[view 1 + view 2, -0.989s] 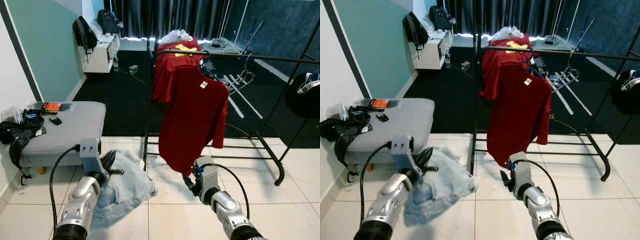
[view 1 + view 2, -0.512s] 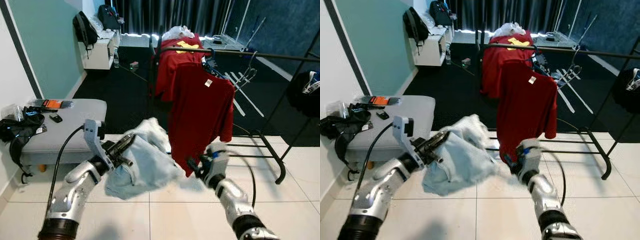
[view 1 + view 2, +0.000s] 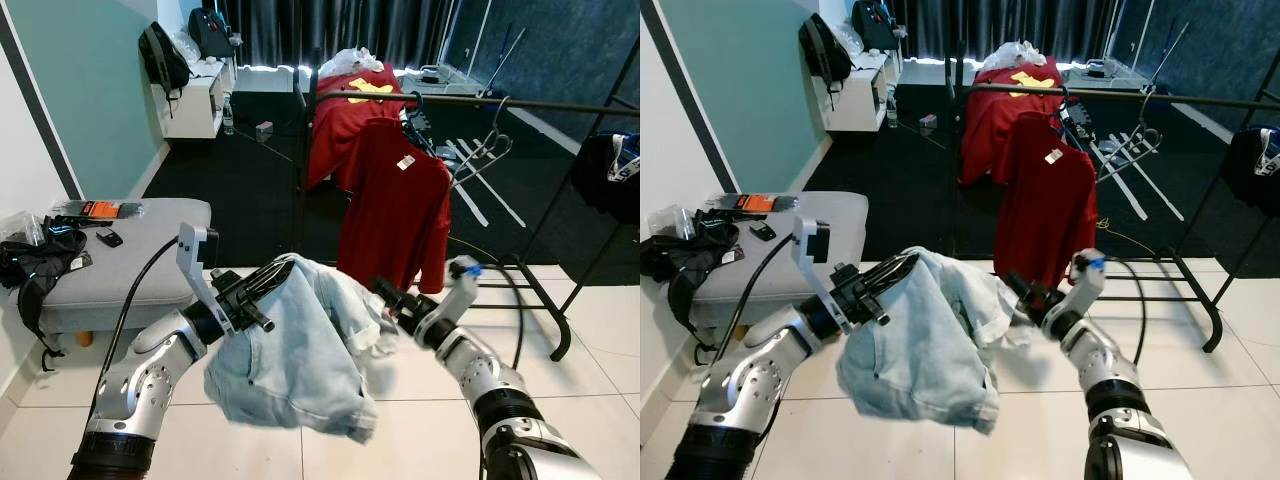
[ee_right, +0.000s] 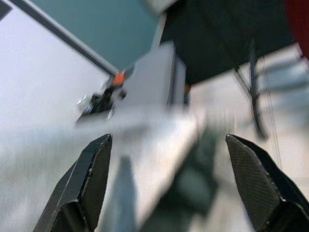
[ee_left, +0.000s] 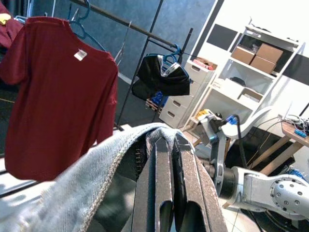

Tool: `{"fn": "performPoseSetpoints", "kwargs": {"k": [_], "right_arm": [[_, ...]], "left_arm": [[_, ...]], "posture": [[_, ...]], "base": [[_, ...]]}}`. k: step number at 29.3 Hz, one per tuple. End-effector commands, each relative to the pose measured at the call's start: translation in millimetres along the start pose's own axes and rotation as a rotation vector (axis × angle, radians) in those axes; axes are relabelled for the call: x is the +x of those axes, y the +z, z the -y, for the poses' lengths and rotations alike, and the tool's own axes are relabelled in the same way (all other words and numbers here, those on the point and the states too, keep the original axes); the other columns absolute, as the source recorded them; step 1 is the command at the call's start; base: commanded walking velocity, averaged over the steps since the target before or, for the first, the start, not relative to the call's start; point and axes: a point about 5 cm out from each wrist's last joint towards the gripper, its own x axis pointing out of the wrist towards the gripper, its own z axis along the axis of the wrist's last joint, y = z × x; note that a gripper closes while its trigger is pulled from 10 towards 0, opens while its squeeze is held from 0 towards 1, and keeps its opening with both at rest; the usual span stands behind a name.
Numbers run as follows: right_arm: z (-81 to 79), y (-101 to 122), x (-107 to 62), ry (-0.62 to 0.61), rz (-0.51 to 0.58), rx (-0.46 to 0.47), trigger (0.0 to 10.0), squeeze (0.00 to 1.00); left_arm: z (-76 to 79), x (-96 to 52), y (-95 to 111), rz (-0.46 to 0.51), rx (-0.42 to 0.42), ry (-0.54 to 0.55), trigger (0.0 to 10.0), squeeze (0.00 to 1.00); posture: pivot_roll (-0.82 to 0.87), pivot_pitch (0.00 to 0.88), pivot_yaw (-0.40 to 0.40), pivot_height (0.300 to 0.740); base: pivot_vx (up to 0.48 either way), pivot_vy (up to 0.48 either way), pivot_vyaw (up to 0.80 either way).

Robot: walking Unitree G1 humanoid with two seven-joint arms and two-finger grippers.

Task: Hang hanger

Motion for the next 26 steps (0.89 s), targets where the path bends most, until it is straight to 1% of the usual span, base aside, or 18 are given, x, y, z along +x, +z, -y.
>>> {"fn": "performPoseSetpoints", "kwargs": {"k": [1, 2, 3, 4, 7, 8, 10, 13, 15, 16, 17, 18, 19, 21, 22, 23, 25, 26], "right_arm": [[-9.2, -1.6, 3.7, 0.069, 0.001, 0.136, 10.0, 0.35], [-15.8, -5.2, 6.1, 0.112, -0.001, 0.241, 10.0, 0.0], [-15.8, -5.2, 6.1, 0.112, -0.001, 0.241, 10.0, 0.0], [-19.3, -10.4, 7.3, 0.122, -0.014, 0.283, 10.0, 0.0], [-19.3, -10.4, 7.3, 0.122, -0.014, 0.283, 10.0, 0.0], [-20.0, -14.8, 7.7, 0.111, -0.027, 0.289, 10.0, 0.0], [-20.2, -17.6, 7.6, 0.102, -0.04, 0.282, 10.0, 0.0], [-17.9, -23.9, 7.1, 0.058, -0.091, 0.269, 10.0, 0.0], [-17.9, -23.9, 7.1, 0.058, -0.091, 0.269, 10.0, 0.0], [-12.0, -26.3, 6.0, -0.014, -0.099, 0.245, 10.0, 0.0], [-12.0, -26.3, 6.0, -0.014, -0.099, 0.245, 10.0, 0.0], [-7.9, -27.7, 4.9, -0.065, -0.104, 0.23, 10.0, 0.0], [-7.9, -27.7, 4.9, -0.065, -0.104, 0.23, 10.0, 0.0], [7.4, -36.9, -6.4, -0.174, -0.187, 0.103, 10.0, 0.0], [7.4, -36.9, -6.4, -0.174, -0.187, 0.103, 10.0, 0.0], [13.8, -38.7, -11.2, -0.219, -0.204, 0.042, 10.0, 0.0], [13.8, -38.7, -11.2, -0.219, -0.204, 0.042, 10.0, 0.0], [15.4, -36.6, -11.8, -0.233, -0.184, 0.051, 10.0, 0.0]], "left_arm": [[3.4, 5.6, 9.2, 0.028, 0.03, -0.014, 10.0, 0.0], [1.9, 8.4, 11.7, 0.035, 0.051, -0.004, 10.0, 0.0], [1.9, 8.4, 11.7, 0.035, 0.051, -0.004, 10.0, 0.0], [-1.2, 12.1, 14.5, 0.043, 0.08, 0.017, 10.0, 0.0], [-1.2, 12.1, 14.5, 0.043, 0.08, 0.017, 10.0, 0.0], [-4.9, 16.1, 17.5, 0.054, 0.107, 0.042, 10.0, 0.0], [-7.7, 19.5, 20.7, 0.07, 0.115, 0.061, 10.0, 0.0], [-7.6, 25.2, 26.5, 0.101, 0.098, 0.061, 10.0, 0.0], [-7.6, 25.2, 26.5, 0.101, 0.098, 0.061, 10.0, 0.0], [-6.9, 28.3, 27.6, 0.11, 0.096, 0.059, 10.0, 0.0], [-6.9, 28.3, 27.6, 0.11, 0.096, 0.059, 10.0, 0.0], [-6.6, 30.0, 28.0, 0.113, 0.097, 0.059, 10.0, 0.0], [-6.6, 30.0, 28.0, 0.113, 0.097, 0.059, 10.0, 0.0], [-14.1, 33.8, 34.5, 0.156, 0.113, 0.132, 10.0, 0.0], [-14.1, 33.8, 34.5, 0.156, 0.113, 0.132, 10.0, 0.0], [-16.2, 35.0, 38.4, 0.179, 0.111, 0.15, 10.0, 0.0], [-16.2, 35.0, 38.4, 0.179, 0.111, 0.15, 10.0, 0.0], [-16.5, 35.9, 41.7, 0.196, 0.105, 0.153, 10.0, 0.0]], "posture": [[0.04, 0.0, -0.05, 0.74], [0.05, 0.005, -0.054, 0.74], [0.05, 0.005, -0.054, 0.74], [0.05, 0.005, -0.05, 0.74], [0.05, 0.005, -0.05, 0.74], [0.05, 0.008, -0.044, 0.74], [0.04, 0.01, -0.034, 0.74], [0.02, 0.01, -0.021, 0.74], [0.02, 0.01, -0.021, 0.74], [0.01, 0.006, -0.018, 0.74], [0.01, 0.006, -0.018, 0.74], [0.01, 0.004, -0.019, 0.74], [0.01, 0.004, -0.019, 0.74], [0.0, 0.0, -0.023, 0.74], [0.0, 0.0, -0.023, 0.74], [0.0, 0.001, -0.022, 0.74], [0.0, 0.001, -0.022, 0.74], [0.0, 0.004, -0.019, 0.74]], "base": [[0.0, 0.0, 0.0], [0.0, 0.0, 0.0], [0.0, 0.0, 0.0], [0.0, 0.0, 0.0], [0.0, 0.0, 0.0], [0.0, 0.0, 0.0], [0.0, 0.0, 0.0], [0.0, 0.0, 0.0], [0.0, 0.0, 0.0], [0.0, 0.0, 0.0], [0.0, 0.0, 0.0], [0.0, 0.0, 0.0], [0.0, 0.0, 0.0], [0.0, 0.0, 0.0], [0.0, 0.0, 0.0], [0.0, 0.0, 0.0], [0.0, 0.0, 0.0], [0.0, 0.0, 0.0]]}}
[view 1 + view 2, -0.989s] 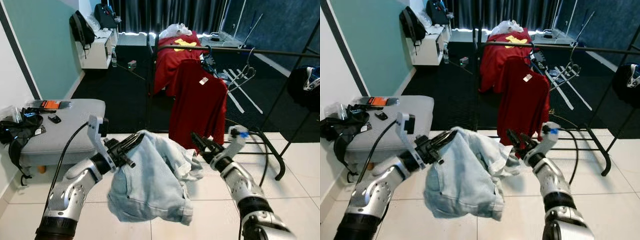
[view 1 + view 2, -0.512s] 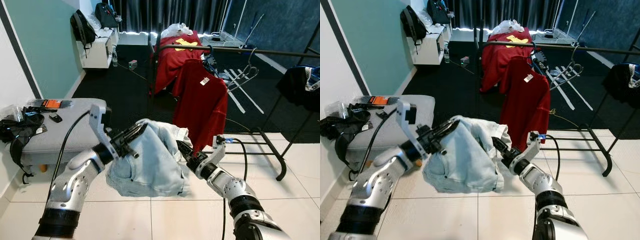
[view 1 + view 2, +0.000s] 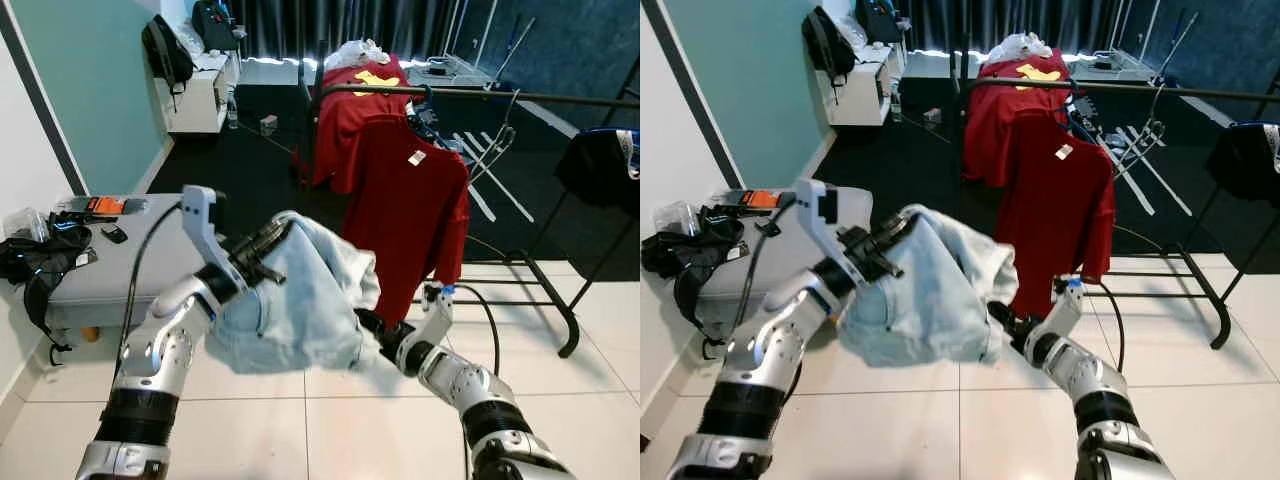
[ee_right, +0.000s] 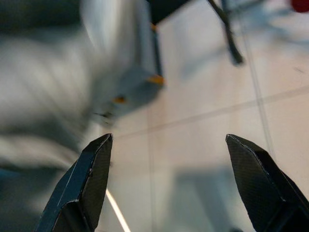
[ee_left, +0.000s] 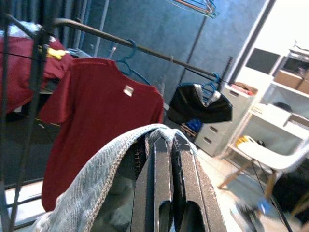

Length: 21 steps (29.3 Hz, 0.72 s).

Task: Hang hanger

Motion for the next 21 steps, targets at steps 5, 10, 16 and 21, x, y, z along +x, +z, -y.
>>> {"fn": "performPoseSetpoints", "kwargs": {"k": [5, 10, 16, 21], "right_arm": [[-4.0, 11.6, 1.9, -0.016, 0.045, -0.001, 10.0, 0.0], [-13.2, 15.7, 5.8, 0.017, 0.04, -0.002, 10.0, 0.0], [-36.8, 18.8, 9.0, 0.166, 0.015, -0.041, 10.0, 0.0], [-42.8, 18.6, 7.3, 0.206, 0.006, -0.102, 10.0, 0.0]], "left_arm": [[4.5, 7.6, 13.1, 0.069, 0.004, -0.027, 10.0, 0.0], [7.4, 8.4, 11.0, 0.062, -0.007, -0.048, 10.0, 0.0], [8.2, 7.7, 5.5, 0.041, -0.005, -0.039, 10.0, 0.0], [2.9, 7.7, 2.6, 0.037, 0.01, 0.008, 10.0, 0.0]], "posture": [[0.0, 0.015, -0.014, 0.74], [0.01, 0.01, -0.016, 0.74], [0.01, 0.005, -0.022, 0.74], [0.0, 0.0, -0.024, 0.74]], "base": [[0.0, 0.0, 0.0], [0.0, 0.0, 0.0], [0.0, 0.0, 0.0], [0.0, 0.0, 0.0]]}}
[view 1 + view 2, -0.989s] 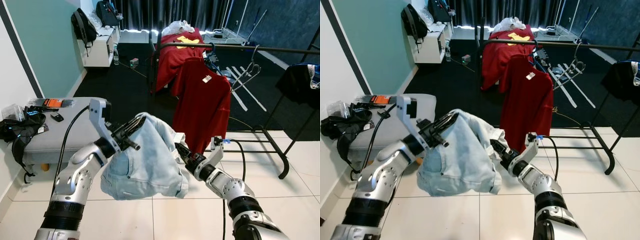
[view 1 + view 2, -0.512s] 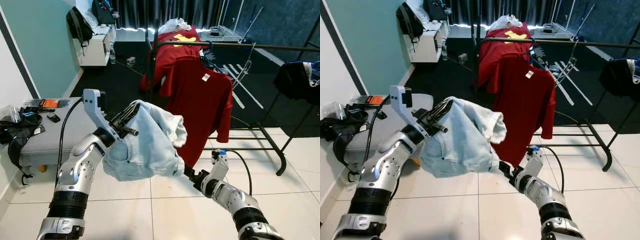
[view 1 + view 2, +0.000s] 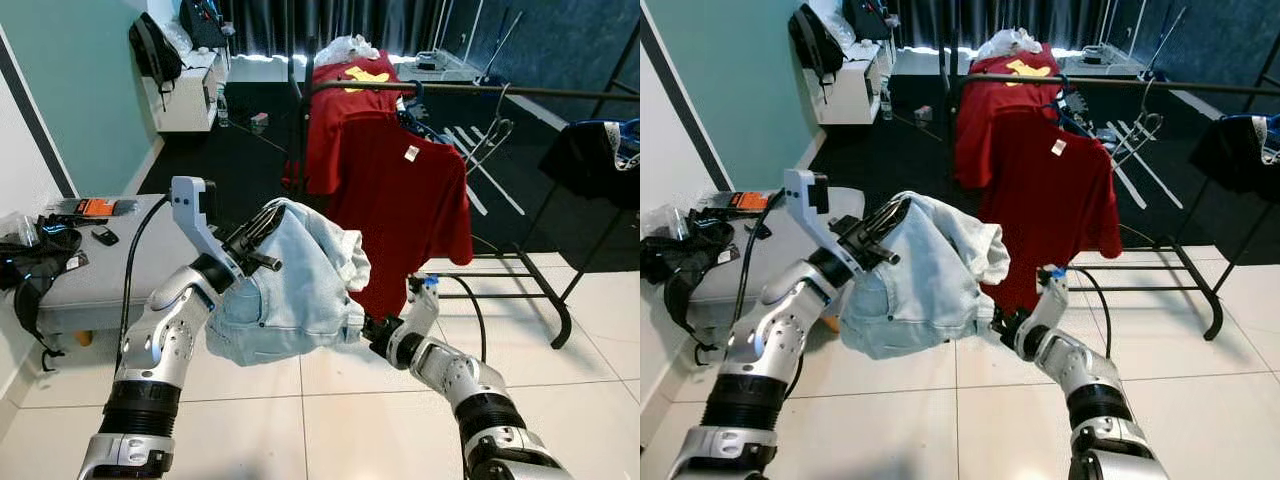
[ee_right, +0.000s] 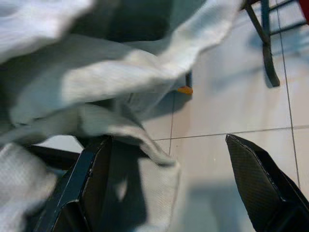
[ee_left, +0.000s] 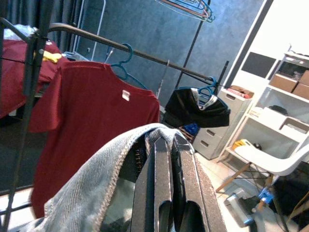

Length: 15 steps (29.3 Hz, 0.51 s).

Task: Hang hanger

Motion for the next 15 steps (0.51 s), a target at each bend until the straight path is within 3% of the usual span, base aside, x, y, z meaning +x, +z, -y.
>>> {"fn": "performPoseSetpoints", "kwargs": {"k": [1, 7, 9, 10, 11, 12, 13, 15], "right_arm": [[-1.3, -3.8, -1.9, 0.027, -0.012, -0.035, 10.0, 0.0], [-6.5, -7.8, -6.5, 0.136, -0.042, -0.104, 10.0, 0.0], [-0.7, -15.0, -7.2, 0.106, -0.11, -0.217, 10.0, 0.0], [-0.7, -15.0, -7.2, 0.106, -0.11, -0.217, 10.0, 0.0], [5.4, -18.4, -7.1, 0.064, -0.151, -0.358, 10.0, 0.0], [5.4, -18.4, -7.1, 0.064, -0.151, -0.358, 10.0, 0.0], [5.2, -17.6, -6.9, 0.068, -0.147, -0.448, 10.0, 0.0], [3.1, -17.1, -6.5, 0.089, -0.137, -0.5, 10.0, 0.0]], "left_arm": [[-2.0, 3.9, 2.7, 0.034, -0.002, 0.027, 10.0, 0.0], [-6.5, 5.3, 7.4, 0.068, -0.03, 0.048, 10.0, 0.0], [-5.4, 5.5, 7.5, 0.066, -0.04, 0.037, 10.0, 0.0], [-5.4, 5.5, 7.5, 0.066, -0.04, 0.037, 10.0, 0.0], [-3.1, 5.7, 6.6, 0.072, -0.068, 0.032, 10.0, 0.0], [-3.1, 5.7, 6.6, 0.072, -0.068, 0.032, 10.0, 0.0], [-1.7, 6.1, 5.8, 0.076, -0.081, 0.031, 10.0, 0.0], [-0.4, 6.0, 4.5, 0.074, -0.085, 0.029, 10.0, 0.0]], "posture": [[0.0, 0.0, -0.02, 0.74], [-0.01, 0.0, -0.019, 0.74], [-0.01, 0.0, -0.015, 0.74], [-0.01, 0.0, -0.015, 0.74], [-0.01, 0.0, -0.016, 0.74], [-0.01, 0.0, -0.016, 0.74], [-0.01, 0.0, -0.019, 0.74], [0.0, 0.0, -0.022, 0.74]], "base": [[0.0, 0.0, 0.0], [0.0, 0.0, 0.0], [0.0, 0.0, 0.0], [0.0, 0.0, 0.0], [0.0, 0.0, 0.0], [0.0, 0.0, 0.0], [0.0, 0.0, 0.0], [0.0, 0.0, 0.0]]}}
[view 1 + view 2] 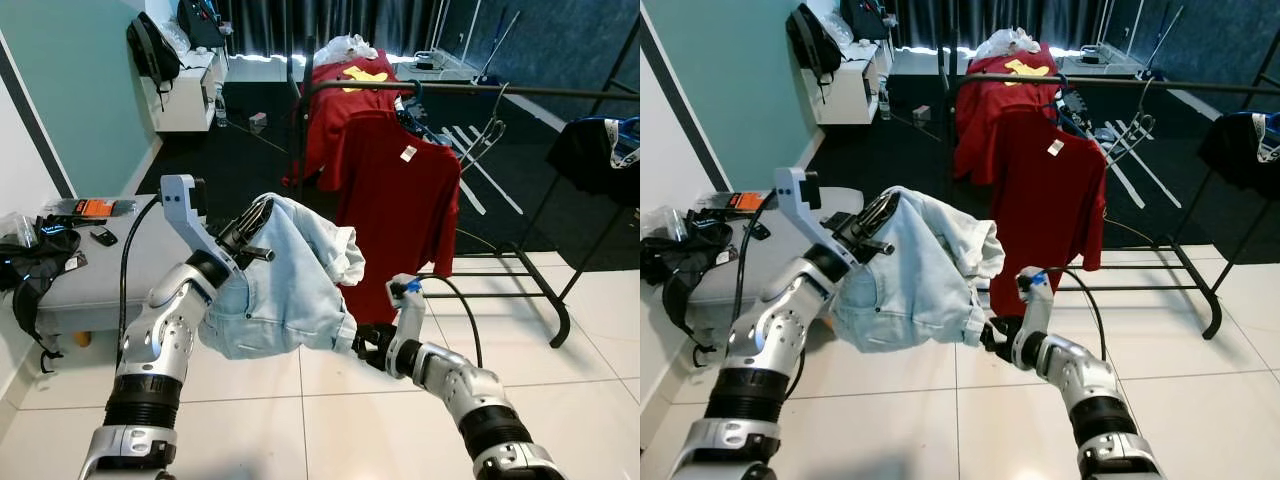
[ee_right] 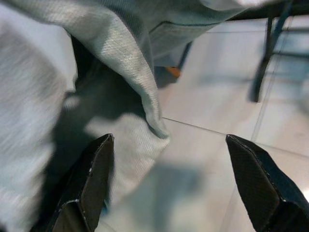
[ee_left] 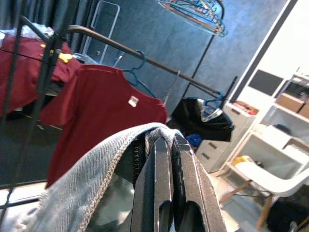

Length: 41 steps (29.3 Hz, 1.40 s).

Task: Hang hanger

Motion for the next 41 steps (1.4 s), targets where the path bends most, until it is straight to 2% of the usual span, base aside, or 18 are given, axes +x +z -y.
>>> {"fn": "performPoseSetpoints", "kwargs": {"k": [1, 4, 5, 7, 9, 13, 20, 29, 30, 31, 35, 41], "right_arm": [[-3.9, 1.4, 1.0, 0.035, 0.028, -0.075, 10.0, 0.0], [-7.1, 6.4, 2.8, 0.051, 0.064, -0.086, 10.0, 0.0], [-11.2, 14.7, 5.6, 0.067, 0.108, -0.121, 10.0, 0.0], [-12.9, 18.3, 6.6, 0.075, 0.12, -0.146, 10.0, 0.0], [-21.6, 27.5, 7.8, 0.146, 0.156, -0.199, 10.0, 0.0], [-30.6, 33.7, 9.2, 0.228, 0.192, -0.207, 10.0, 0.0], [-28.6, 29.0, 13.3, 0.21, 0.19, -0.238, 10.0, 0.0], [-35.3, 42.9, 25.6, 0.167, 0.234, -0.261, 10.0, 0.0], [-39.4, 48.6, 27.8, 0.196, 0.252, -0.254, 3.3, 0.0], [-43.2, 53.7, 29.3, 0.225, 0.271, -0.237, 0.0, 0.0], [-47.9, 60.6, 31.5, 0.255, 0.303, -0.216, 0.0, 0.0], [-47.5, 58.3, 32.3, 0.252, 0.298, -0.217, 0.0, 0.0]], "left_arm": [[5.7, 0.9, 3.8, 0.028, -0.012, -0.025, 10.0, 0.0], [7.2, -0.2, 1.8, 0.022, -0.014, -0.03, 10.0, 0.0], [9.1, -1.2, -0.5, 0.017, -0.017, -0.035, 10.0, 0.0], [9.5, -1.1, -1.0, 0.017, -0.018, -0.036, 10.0, 0.0], [9.5, -0.1, -1.5, 0.016, -0.015, -0.034, 10.0, 0.0], [8.3, 1.0, 3.0, 0.044, -0.028, -0.024, 10.0, 0.0], [6.1, -0.7, 6.4, 0.068, -0.063, -0.018, 10.0, 0.0], [12.1, 1.0, 6.4, 0.059, -0.081, -0.07, 10.0, 0.0], [13.9, 1.8, 5.7, 0.049, -0.077, -0.084, 10.0, 0.0], [15.2, 2.0, 5.1, 0.042, -0.074, -0.092, 10.0, 0.0], [15.4, 0.3, 4.5, 0.039, -0.078, -0.094, 10.0, 0.0], [14.6, -0.3, 4.6, 0.041, -0.085, -0.089, 10.0, 0.0]], "posture": [[0.0, 0.0, -0.023, 0.74], [0.0, 0.0, -0.023, 0.74], [0.0, 0.0, -0.026, 0.74], [0.0, 0.0, -0.026, 0.74], [0.0, 0.0, -0.034, 0.74], [-0.01, 0.0, -0.026, 0.74], [0.0, 0.0, -0.027, 0.74], [0.0, 0.0, -0.025, 0.74], [0.0, 0.0, -0.03, 0.74], [0.0, 0.0, -0.03, 0.74], [0.0, 0.0, -0.028, 0.74], [0.0, 0.0, -0.03, 0.74]], "base": [[0.0, 0.0, 0.0], [0.0, 0.0, 0.0], [0.0, 0.0, 0.0], [0.0, 0.0, 0.0], [0.0, 0.0, 0.0], [0.0, 0.0, 0.0], [0.0, 0.0, 0.0], [0.0, 0.0, 0.0], [0.0, 0.0, 0.0], [0.0, 0.0, 0.0], [0.0, 0.0, 0.0], [0.0, 0.0, 0.0]]}}
